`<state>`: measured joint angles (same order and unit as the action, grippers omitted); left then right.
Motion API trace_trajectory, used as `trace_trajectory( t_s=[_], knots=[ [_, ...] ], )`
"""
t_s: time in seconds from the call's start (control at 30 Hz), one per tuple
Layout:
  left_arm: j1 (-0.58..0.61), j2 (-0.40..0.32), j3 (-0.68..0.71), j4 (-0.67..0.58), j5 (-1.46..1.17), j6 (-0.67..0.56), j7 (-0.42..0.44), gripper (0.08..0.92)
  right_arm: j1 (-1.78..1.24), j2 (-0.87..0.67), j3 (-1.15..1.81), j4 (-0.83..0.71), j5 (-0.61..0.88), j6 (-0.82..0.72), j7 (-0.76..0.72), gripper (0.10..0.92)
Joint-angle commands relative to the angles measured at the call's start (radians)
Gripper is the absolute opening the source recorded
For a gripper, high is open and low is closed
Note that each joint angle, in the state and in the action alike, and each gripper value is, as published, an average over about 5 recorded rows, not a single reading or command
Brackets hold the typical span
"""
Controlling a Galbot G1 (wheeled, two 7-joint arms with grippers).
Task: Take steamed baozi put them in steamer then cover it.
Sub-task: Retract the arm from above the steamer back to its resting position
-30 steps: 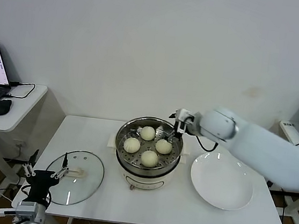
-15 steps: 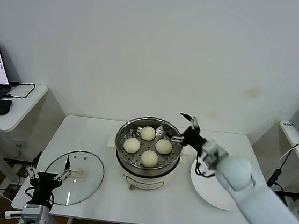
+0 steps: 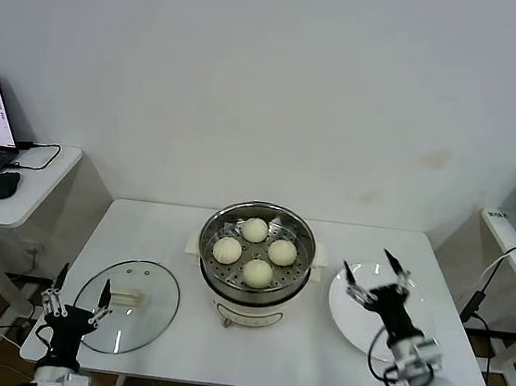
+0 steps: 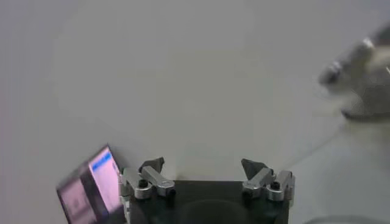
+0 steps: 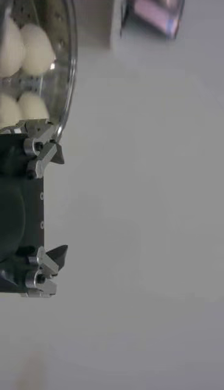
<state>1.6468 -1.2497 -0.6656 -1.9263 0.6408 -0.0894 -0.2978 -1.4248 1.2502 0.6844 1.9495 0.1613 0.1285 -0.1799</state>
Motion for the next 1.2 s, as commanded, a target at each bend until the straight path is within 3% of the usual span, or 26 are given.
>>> trace_trajectory(
  t_s=[0.03, 0.53, 1.2],
  knots=[
    [-0.006, 0.078, -0.035, 0.180, 0.539, -0.036, 0.038, 0.823, -0.214, 0.166, 0.230, 0.051, -0.013, 0.070, 0.064, 0.823],
    [-0.148, 0.133, 0.068, 0.335, 0.634, -0.013, 0.061, 0.823, -0.264, 0.211, 0.315, 0.039, -0.002, 0.069, 0.127, 0.823],
    [-0.310, 0.157, 0.147, 0.411, 0.618, -0.013, 0.069, 0.823, -0.290, 0.262, 0.305, 0.016, -0.043, 0.092, 0.118, 0.823]
  ],
)
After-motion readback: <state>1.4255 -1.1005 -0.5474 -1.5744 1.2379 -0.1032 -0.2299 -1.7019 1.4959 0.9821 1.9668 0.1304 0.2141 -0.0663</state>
